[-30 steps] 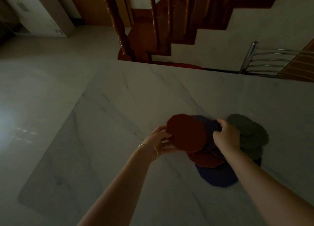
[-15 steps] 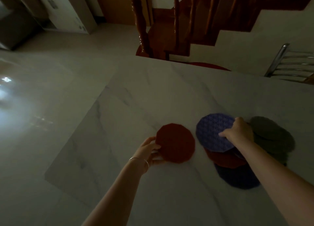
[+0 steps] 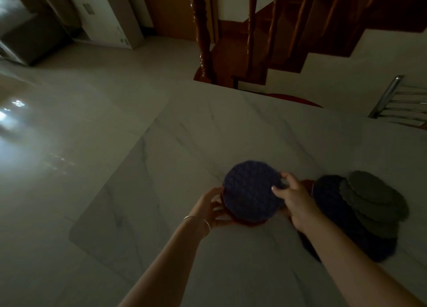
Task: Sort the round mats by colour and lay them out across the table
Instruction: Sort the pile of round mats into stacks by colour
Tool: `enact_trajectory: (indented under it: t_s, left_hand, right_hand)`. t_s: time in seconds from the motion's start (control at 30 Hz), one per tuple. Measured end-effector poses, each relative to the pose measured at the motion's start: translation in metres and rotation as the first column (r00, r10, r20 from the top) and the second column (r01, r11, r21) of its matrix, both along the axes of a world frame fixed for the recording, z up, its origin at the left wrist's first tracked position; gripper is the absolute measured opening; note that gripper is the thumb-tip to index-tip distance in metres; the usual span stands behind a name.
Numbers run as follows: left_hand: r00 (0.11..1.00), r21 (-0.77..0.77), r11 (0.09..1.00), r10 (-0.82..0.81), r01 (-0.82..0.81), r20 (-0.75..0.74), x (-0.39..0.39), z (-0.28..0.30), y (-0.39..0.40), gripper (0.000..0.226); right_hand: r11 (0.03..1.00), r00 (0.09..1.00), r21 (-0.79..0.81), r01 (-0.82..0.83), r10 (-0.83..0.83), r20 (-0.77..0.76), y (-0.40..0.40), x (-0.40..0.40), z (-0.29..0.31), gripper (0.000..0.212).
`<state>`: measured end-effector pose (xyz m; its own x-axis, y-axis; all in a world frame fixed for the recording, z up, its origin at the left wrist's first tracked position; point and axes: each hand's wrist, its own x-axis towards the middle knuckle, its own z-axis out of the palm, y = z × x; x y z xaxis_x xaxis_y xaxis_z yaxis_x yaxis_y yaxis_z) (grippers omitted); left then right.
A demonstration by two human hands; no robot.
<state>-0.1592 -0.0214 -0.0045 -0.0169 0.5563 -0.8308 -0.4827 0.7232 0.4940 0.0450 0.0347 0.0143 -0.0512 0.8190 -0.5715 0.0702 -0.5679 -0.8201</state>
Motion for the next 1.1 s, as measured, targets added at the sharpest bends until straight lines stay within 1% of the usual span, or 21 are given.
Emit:
enact_trajectory:
  t_s: [0.1, 0.13, 0.17, 0.23, 0.27, 0.33, 0.4, 0.47, 0.5, 0.53, 0.57, 0.6, 0.63, 0.7, 0.77, 0.83, 0.87, 0.9, 0.97, 1.03, 1.1]
  left_hand:
    - [1.0, 0.04, 0.999, -0.026, 0.027, -0.015, -0.001, 0.003, -0.002, 0.015]
    - [0.998, 0.073, 0.996, -0.049, 0.053, -0.046, -0.001, 0.003, -0.003, 0.014]
    - [0.995, 0.109, 0.991, -0.071, 0.078, -0.07, -0.002, 0.002, -0.004, 0.014]
    - [0.991, 0.151, 0.983, -0.096, 0.109, -0.089, -0.001, 0.001, -0.006, 0.02]
    - [0.991, 0.159, 0.981, -0.096, 0.11, -0.093, -0.001, 0.002, -0.006, 0.021]
    - [0.992, 0.166, 0.981, -0.086, 0.102, -0.097, 0.001, 0.001, -0.006, 0.023]
    - [0.99, 0.17, 0.98, -0.084, 0.103, -0.115, 0.002, -0.003, -0.006, 0.023]
    - [0.987, 0.171, 0.98, -0.082, 0.105, -0.135, 0.002, -0.009, -0.006, 0.023]
    - [0.987, 0.171, 0.98, -0.076, 0.1, -0.141, 0.002, -0.011, -0.006, 0.022]
    - [0.987, 0.169, 0.981, -0.071, 0.095, -0.146, 0.003, -0.014, -0.006, 0.021]
    - [0.987, 0.167, 0.982, -0.067, 0.092, -0.148, 0.003, -0.016, -0.006, 0.02]
    - [0.987, 0.164, 0.982, -0.065, 0.089, -0.149, 0.004, -0.018, -0.006, 0.019]
    - [0.987, 0.161, 0.983, -0.062, 0.086, -0.147, 0.004, -0.019, -0.006, 0.019]
    - [0.988, 0.157, 0.985, -0.054, 0.077, -0.142, 0.004, -0.021, -0.006, 0.02]
    - [0.989, 0.156, 0.985, -0.051, 0.072, -0.14, 0.004, -0.021, -0.006, 0.019]
    - [0.989, 0.155, 0.985, -0.048, 0.07, -0.139, 0.004, -0.021, -0.005, 0.019]
    - [0.989, 0.155, 0.985, -0.049, 0.071, -0.14, 0.004, -0.02, -0.005, 0.019]
    - [0.989, 0.153, 0.986, -0.05, 0.072, -0.141, 0.005, -0.019, -0.005, 0.018]
    - [0.989, 0.144, 0.987, -0.045, 0.065, -0.139, 0.006, -0.018, -0.004, 0.016]
    - [0.99, 0.113, 0.992, -0.039, 0.054, -0.134, 0.007, -0.015, -0.002, 0.013]
    - [0.993, 0.065, 0.997, -0.024, 0.032, -0.116, 0.008, -0.011, -0.002, 0.013]
  right_hand:
    - [0.996, 0.997, -0.085, -0.024, 0.03, 0.071, -0.009, -0.005, -0.021, 0.027]
    - [0.996, 0.99, -0.077, -0.045, 0.055, 0.129, -0.011, -0.005, -0.025, 0.03]
    - [0.995, 0.97, -0.038, -0.096, 0.102, 0.223, -0.014, -0.005, -0.028, 0.033]
    - [0.97, 0.87, 0.056, -0.237, 0.186, 0.456, -0.018, -0.001, -0.028, 0.041]
    - [0.951, 0.808, 0.1, -0.293, 0.19, 0.558, -0.02, 0.001, -0.026, 0.045]
    - [0.91, 0.676, 0.18, -0.373, 0.133, 0.725, -0.02, 0.01, -0.019, 0.047]
    - [0.882, 0.546, 0.227, -0.413, 0.041, 0.837, -0.018, 0.028, -0.012, 0.041]
    - [0.902, 0.436, 0.194, -0.386, -0.007, 0.9, -0.013, 0.054, -0.007, 0.038]
    - [0.921, 0.39, 0.139, -0.365, 0.015, 0.921, -0.01, 0.068, -0.004, 0.041]
    - [0.934, 0.365, 0.073, -0.35, 0.064, 0.929, -0.008, 0.082, -0.002, 0.047]
    - [0.934, 0.362, 0.01, -0.356, 0.128, 0.923, -0.007, 0.094, -0.001, 0.055]
    - [0.92, 0.357, -0.042, -0.389, 0.193, 0.914, -0.007, 0.103, 0.0, 0.062]
    - [0.893, 0.322, -0.089, -0.441, 0.251, 0.913, -0.009, 0.108, 0.0, 0.068]
    - [0.815, 0.17, -0.195, -0.545, 0.336, 0.926, -0.014, 0.109, -0.003, 0.072]
    - [0.75, 0.023, -0.291, -0.594, 0.377, 0.926, -0.017, 0.104, -0.006, 0.066]
    - [0.71, -0.081, -0.328, -0.622, 0.359, 0.93, -0.016, 0.099, -0.005, 0.057]
    - [0.71, -0.094, -0.306, -0.635, 0.322, 0.942, -0.013, 0.099, -0.004, 0.053]
    - [0.721, -0.069, -0.257, -0.643, 0.279, 0.958, -0.011, 0.099, 0.0, 0.05]
    - [0.754, 0.057, -0.103, -0.649, 0.183, 0.981, -0.009, 0.098, 0.01, 0.042]
    - [0.766, 0.201, 0.09, -0.637, 0.052, 0.978, -0.01, 0.093, 0.023, 0.038]
    - [0.723, 0.348, 0.282, -0.631, -0.062, 0.936, -0.014, 0.079, 0.038, 0.037]
